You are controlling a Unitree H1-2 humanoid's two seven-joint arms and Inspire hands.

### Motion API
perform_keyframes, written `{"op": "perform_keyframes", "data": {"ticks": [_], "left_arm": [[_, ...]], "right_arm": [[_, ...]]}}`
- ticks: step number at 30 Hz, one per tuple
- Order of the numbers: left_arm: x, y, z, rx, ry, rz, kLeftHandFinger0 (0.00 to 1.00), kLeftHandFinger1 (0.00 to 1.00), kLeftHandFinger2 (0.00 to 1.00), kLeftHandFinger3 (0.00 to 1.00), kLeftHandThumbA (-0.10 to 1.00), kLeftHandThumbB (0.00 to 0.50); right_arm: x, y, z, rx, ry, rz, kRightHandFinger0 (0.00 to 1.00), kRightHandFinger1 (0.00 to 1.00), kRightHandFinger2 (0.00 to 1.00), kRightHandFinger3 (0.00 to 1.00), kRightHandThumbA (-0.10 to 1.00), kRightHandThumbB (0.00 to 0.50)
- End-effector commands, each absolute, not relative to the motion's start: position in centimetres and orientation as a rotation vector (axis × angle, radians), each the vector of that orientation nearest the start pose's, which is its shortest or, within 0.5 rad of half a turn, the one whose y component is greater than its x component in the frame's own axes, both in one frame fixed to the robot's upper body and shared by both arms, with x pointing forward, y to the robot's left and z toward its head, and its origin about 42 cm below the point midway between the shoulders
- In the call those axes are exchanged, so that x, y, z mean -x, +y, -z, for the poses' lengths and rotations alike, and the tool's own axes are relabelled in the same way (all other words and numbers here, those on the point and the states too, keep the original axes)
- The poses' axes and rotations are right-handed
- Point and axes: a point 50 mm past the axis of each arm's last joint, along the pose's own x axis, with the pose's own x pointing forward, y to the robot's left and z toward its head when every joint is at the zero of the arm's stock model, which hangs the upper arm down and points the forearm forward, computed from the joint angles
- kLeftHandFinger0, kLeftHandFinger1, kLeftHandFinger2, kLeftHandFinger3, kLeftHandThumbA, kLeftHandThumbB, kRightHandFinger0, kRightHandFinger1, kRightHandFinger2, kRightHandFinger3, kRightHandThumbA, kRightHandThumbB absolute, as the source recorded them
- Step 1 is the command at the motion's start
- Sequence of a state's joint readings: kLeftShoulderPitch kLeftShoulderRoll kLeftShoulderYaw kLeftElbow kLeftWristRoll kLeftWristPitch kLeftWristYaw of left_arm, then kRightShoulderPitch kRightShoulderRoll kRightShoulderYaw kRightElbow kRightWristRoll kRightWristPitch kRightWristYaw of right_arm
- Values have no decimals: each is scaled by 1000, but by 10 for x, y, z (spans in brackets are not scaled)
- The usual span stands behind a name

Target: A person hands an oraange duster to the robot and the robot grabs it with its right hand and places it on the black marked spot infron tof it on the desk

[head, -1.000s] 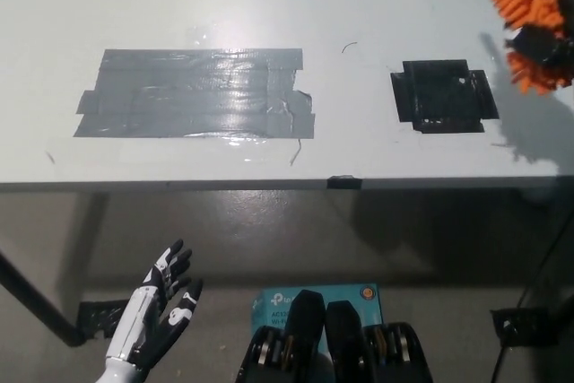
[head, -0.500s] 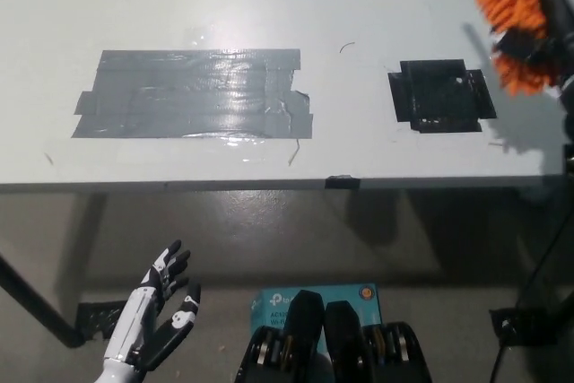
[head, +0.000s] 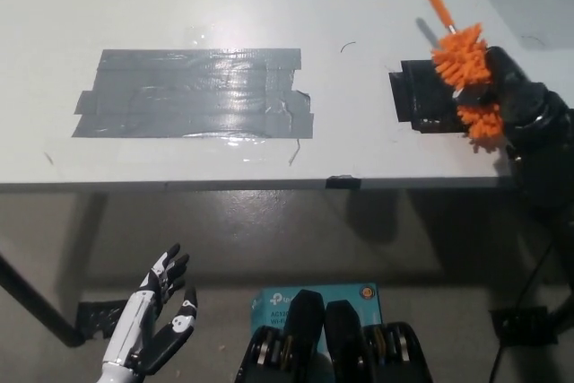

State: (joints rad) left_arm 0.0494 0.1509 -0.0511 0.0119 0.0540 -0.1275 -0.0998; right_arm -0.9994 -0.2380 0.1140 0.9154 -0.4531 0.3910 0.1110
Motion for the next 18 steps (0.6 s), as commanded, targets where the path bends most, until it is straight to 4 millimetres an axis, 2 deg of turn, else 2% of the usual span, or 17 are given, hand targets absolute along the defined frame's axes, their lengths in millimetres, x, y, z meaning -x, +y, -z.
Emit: {"op": "perform_keyframes", "data": {"ticks": [1, 3, 4, 5, 6, 7, 13, 18], "left_arm": [[-267, 247, -98, -225, -106, 170, 1000, 1000, 982, 1000, 359, 203], [-268, 247, -99, -229, -110, 171, 1000, 1000, 982, 1000, 359, 203], [-269, 247, -100, -231, -112, 170, 984, 1000, 975, 1000, 359, 201], [-269, 247, -101, -230, -111, 169, 979, 998, 975, 1000, 359, 204], [-269, 248, -100, -227, -109, 166, 979, 998, 975, 1000, 359, 204], [-269, 249, -100, -228, -109, 164, 983, 999, 975, 1000, 354, 198], [-269, 251, -98, -236, -105, 153, 959, 984, 962, 1000, 323, 185], [-271, 252, -99, -219, -109, 144, 984, 992, 966, 1000, 326, 201]], "right_arm": [[-576, -220, -294, 763, 265, -107, 1000, 1000, 1000, 1000, 498, 405], [-576, -220, -294, 770, 269, -114, 1000, 1000, 1000, 1000, 498, 405], [-576, -219, -294, 780, 259, -107, 1000, 1000, 1000, 1000, 546, 428], [-575, -218, -293, 797, 247, -101, 1000, 1000, 1000, 1000, 686, 442], [-574, -216, -291, 825, 229, -96, 1000, 1000, 1000, 1000, 767, 426], [-574, -214, -292, 839, 222, -93, 1000, 1000, 1000, 1000, 803, 425], [-572, -213, -304, 901, 178, -62, 1000, 1000, 1000, 1000, 822, 451], [-570, -217, -324, 919, 109, -7, 1000, 1000, 1000, 1000, 830, 453]]}}
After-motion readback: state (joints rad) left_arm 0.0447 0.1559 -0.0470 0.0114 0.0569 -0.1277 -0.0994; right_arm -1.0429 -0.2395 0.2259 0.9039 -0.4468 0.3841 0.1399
